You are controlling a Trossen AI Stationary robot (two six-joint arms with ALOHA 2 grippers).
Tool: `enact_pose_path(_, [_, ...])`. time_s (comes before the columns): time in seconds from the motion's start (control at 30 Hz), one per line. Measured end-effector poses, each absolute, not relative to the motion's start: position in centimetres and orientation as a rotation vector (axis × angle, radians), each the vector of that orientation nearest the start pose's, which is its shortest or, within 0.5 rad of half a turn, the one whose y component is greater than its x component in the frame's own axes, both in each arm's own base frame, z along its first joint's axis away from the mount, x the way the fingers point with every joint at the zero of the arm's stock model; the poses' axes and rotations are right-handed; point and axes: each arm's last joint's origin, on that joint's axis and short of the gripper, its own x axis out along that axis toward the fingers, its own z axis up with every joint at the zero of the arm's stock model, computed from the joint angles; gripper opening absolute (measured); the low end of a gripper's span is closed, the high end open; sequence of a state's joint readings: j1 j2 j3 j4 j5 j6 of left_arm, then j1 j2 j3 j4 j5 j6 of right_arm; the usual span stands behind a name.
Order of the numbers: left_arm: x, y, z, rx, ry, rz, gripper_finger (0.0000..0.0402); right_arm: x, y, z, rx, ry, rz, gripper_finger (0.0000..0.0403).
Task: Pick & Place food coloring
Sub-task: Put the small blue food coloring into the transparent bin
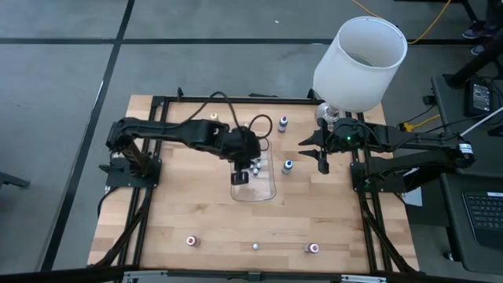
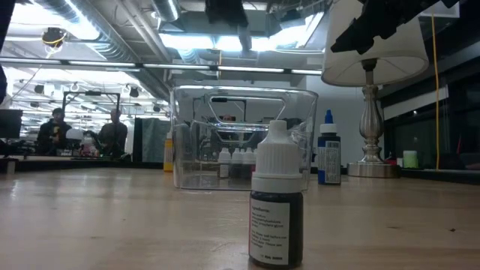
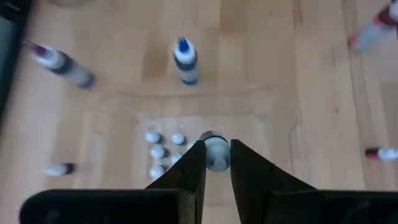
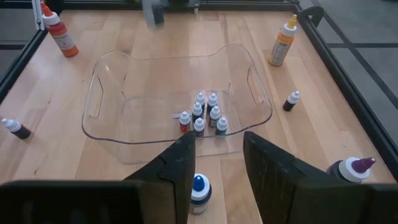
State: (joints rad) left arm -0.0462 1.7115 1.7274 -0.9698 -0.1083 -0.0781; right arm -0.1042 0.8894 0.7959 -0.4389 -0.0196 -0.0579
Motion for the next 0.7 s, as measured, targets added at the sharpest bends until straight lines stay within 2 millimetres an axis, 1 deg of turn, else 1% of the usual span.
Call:
enact_pose_path(0.13, [36.1,-0.4,31.0,-0.016,0.997,-0.008,0.0055,18.6,-1.9,29.6,-0.024,0.534,-0.067,0.0138])
enact_pose_path(0.23, [36.0,-0.1,28.1,0.007,1.027,-0.039,0.0055,18.6,-1.9,29.6,-0.023,0.534,-0.067,0.0138])
enact_pose_path(0.4, [35.4,0.7,24.7,0.031,1.072,-0.041,0.0056,18.6,-1.9,29.6,-0.023,0.534,-0.067,0.0138])
enact_pose_path(0.53, [34.9,1.0,22.6,0.024,1.087,-0.041,0.0056,18.6,-1.9,29.6,-0.024,0.534,-0.067,0.0138])
enact_pose_path(0.7, [34.8,1.1,21.7,0.012,1.07,-0.052,0.0056,18.6,-1.9,29.6,-0.023,0.534,-0.067,0.0138])
